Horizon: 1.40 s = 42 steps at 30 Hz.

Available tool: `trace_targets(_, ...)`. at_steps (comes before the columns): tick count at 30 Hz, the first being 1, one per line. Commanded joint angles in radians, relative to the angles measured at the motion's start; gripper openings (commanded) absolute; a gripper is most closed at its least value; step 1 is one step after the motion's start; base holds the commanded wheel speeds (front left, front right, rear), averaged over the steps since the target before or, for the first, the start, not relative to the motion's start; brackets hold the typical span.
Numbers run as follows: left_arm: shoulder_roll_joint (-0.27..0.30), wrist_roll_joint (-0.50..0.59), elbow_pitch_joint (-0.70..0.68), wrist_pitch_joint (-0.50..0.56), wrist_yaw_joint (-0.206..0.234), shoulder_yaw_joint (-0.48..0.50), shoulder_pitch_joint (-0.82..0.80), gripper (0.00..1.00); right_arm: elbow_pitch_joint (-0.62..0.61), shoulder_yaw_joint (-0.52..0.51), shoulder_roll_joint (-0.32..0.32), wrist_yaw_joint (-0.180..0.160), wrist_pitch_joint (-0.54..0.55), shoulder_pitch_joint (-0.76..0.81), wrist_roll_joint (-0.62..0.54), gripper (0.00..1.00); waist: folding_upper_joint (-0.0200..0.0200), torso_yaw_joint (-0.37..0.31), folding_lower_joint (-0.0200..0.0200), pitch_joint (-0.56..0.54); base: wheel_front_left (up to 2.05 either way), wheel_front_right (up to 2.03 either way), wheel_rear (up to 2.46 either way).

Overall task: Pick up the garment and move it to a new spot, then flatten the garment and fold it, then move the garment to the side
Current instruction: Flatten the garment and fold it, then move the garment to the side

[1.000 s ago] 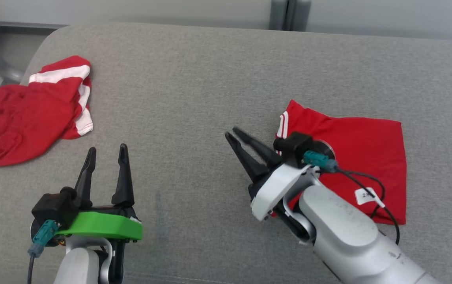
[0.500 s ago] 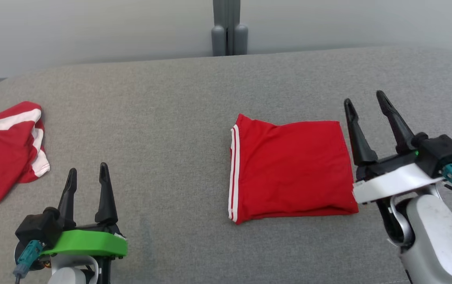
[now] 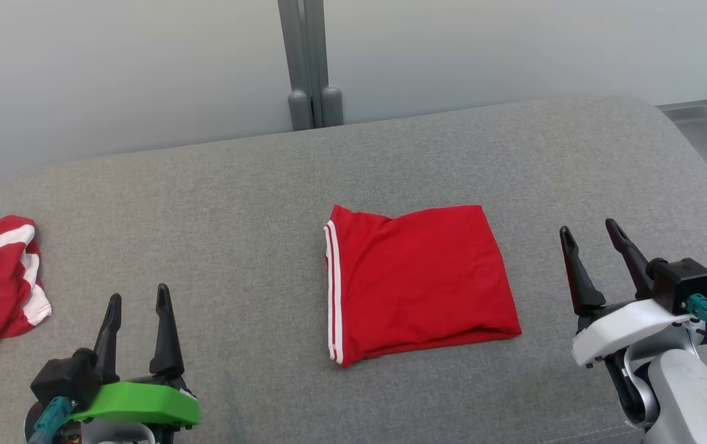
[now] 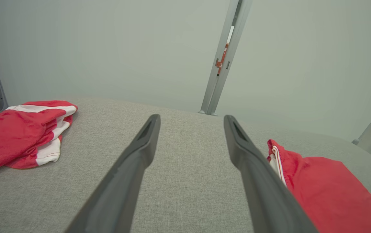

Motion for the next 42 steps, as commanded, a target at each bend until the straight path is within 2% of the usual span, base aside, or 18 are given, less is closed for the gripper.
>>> trace_targets(1, 0.004, 0.011, 0.003, 0.000, 0.003, 0.000, 0.017, 1.00, 0.011, 0.008, -0.003, -0.001, -0.002, -0.015, 0.007, 1.00, 0.0000, -0.007, 0.0000, -0.006, 0.00, 0.00, 0.00)
trace_targets(9, 0.004, 0.004, 0.004, 0.000, 0.002, -0.005, 0.032, 1.00, 0.063, 0.042, -0.002, -0.001, -0.009, -0.043, 0.024, 1.00, 0.0000, -0.006, 0.0000, -0.002, 0.00, 0.00, 0.00)
trace_targets(24, 0.004, 0.013, 0.007, 0.000, -0.006, -0.001, 0.011, 1.00, 0.088, 0.049, 0.000, -0.001, -0.009, -0.070, 0.024, 1.00, 0.0000, 0.009, 0.0000, 0.008, 0.00, 0.00, 0.00)
trace_targets(26, 0.004, 0.013, 0.006, 0.000, -0.007, 0.000, 0.006, 1.00, 0.106, 0.051, 0.004, -0.001, 0.019, -0.085, 0.045, 1.00, 0.0000, 0.011, 0.0000, 0.012, 0.00, 0.00, 0.00)
trace_targets(31, 0.004, 0.015, 0.005, 0.000, -0.007, -0.006, -0.011, 1.00, 0.193, 0.121, -0.020, -0.001, 0.244, -0.183, 0.111, 1.00, 0.0000, 0.017, 0.0000, 0.032, 0.00, 0.00, 0.00)
trace_targets(36, 0.004, -0.005, -0.003, 0.000, -0.008, -0.024, -0.035, 1.00, 0.298, 0.153, -0.029, -0.001, 0.404, -0.282, 0.179, 1.00, 0.0000, 0.047, 0.0000, 0.072, 0.00, 0.00, 0.00)
trace_targets(42, 0.004, -0.007, -0.013, 0.000, -0.006, -0.051, -0.063, 1.00, 0.443, 0.162, -0.009, -0.001, 0.525, -0.368, 0.220, 1.00, 0.0000, 0.093, 0.0000, 0.132, 0.00, 0.00, 0.00)
